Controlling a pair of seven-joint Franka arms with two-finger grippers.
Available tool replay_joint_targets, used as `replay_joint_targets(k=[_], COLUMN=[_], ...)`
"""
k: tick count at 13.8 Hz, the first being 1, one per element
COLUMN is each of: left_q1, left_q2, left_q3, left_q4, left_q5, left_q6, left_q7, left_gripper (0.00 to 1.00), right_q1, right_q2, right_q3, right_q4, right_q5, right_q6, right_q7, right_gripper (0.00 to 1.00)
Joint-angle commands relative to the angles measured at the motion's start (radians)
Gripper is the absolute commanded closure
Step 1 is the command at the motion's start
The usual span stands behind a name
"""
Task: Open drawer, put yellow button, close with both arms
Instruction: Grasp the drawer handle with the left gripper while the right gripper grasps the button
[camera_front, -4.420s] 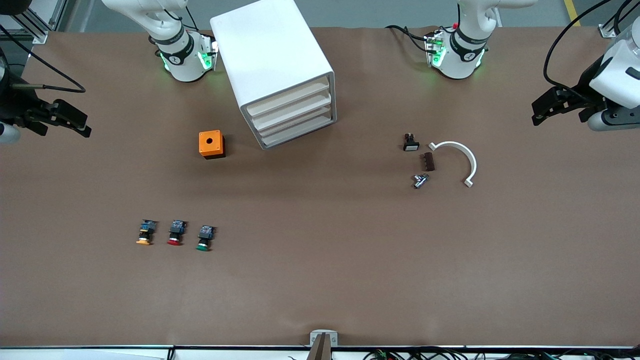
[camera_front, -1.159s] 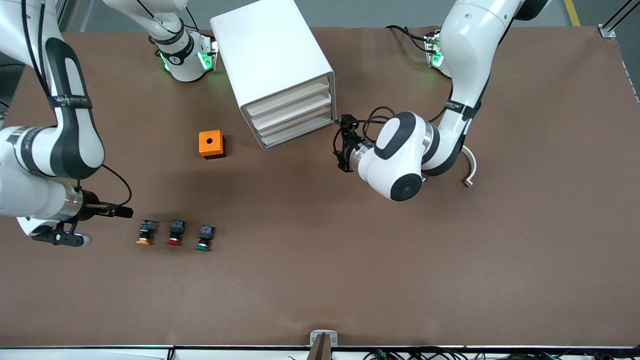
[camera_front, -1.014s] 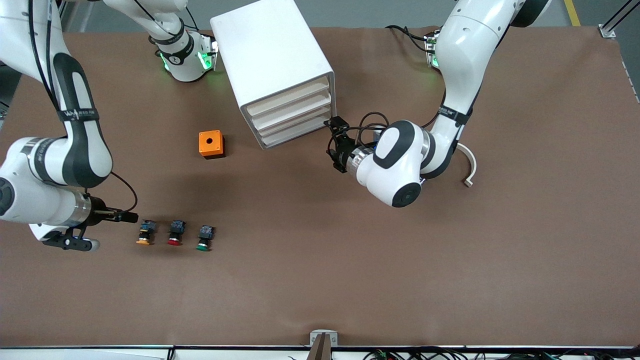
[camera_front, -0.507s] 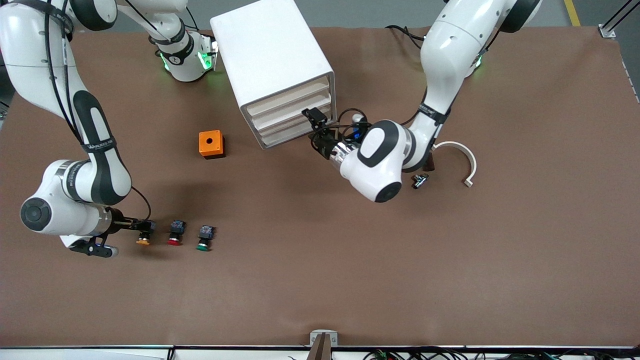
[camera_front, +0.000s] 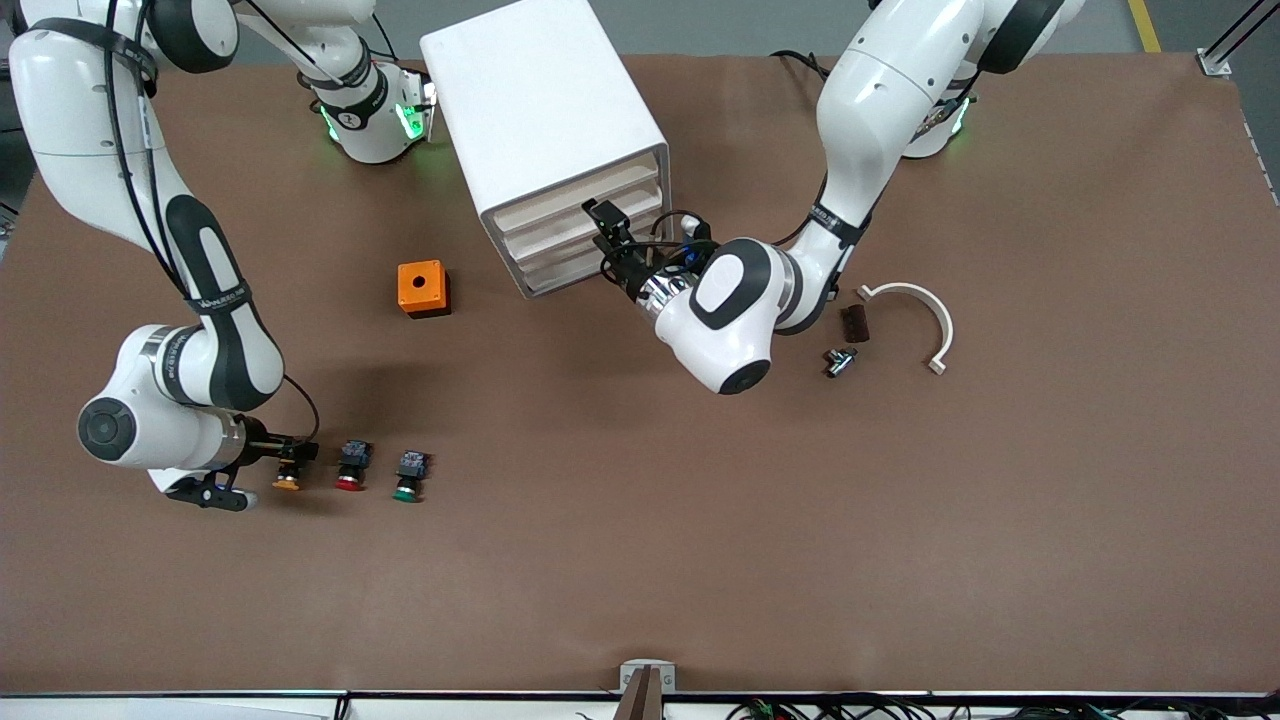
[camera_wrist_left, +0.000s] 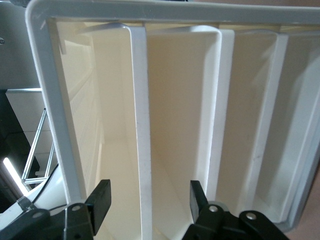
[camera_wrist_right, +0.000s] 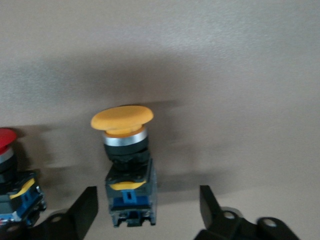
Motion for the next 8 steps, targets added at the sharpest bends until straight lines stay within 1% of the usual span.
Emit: replay_joint_targets(k=[1,3,4,5,6,7,8], left_q1=[-0.035,-0.040,-0.040,-0.040,-0.037,-0.029,-0.028], left_q2=[0.026,0.026,0.024,0.023,0.017,0.018,0.018], left_q3=[0.002,0.001,-0.007,-0.010,-0.008,-0.008,-0.007], left_q4=[0.015,0.015,0.015,0.016,0.016,0.016,0.016], left_q5=[-0.027,-0.029,-0.036,-0.033,-0.027,-0.029,-0.029], left_q6=[-0.011,-0.011,-0.011,-0.013,-0.024,-0.033,-0.033], left_q7=[-0.015,-0.017,-0.017,-0.017,-0.015,-0.012,-0.011], left_gripper=[0.41,0.46,0.52,0.63,0.71,0.76,0.79], right_q1=[0.007,0.010,0.006,0.003,0.006,0.007,0.003], right_q2=[-0.011,-0.016,-0.016,-0.016,-0.018,-0.016,-0.016], right_q3=[0.006,0.006,0.006,0.006,0.006,0.005,0.005], right_q4=[-0.010,-0.008,-0.005,-0.002,0.006,0.007,0.009], right_q5=[-0.001,-0.001,-0.001,-0.002,-0.002,-0.005,-0.016], right_q6=[0.003,0.003,0.005,0.005,0.005,0.005,0.013], right_q7=[-0.003,-0.064,-0.090,-0.104,-0.104,-0.107,-0.115], right_gripper=[0.26,0.49,0.61,0.71,0.80,0.87,0.88])
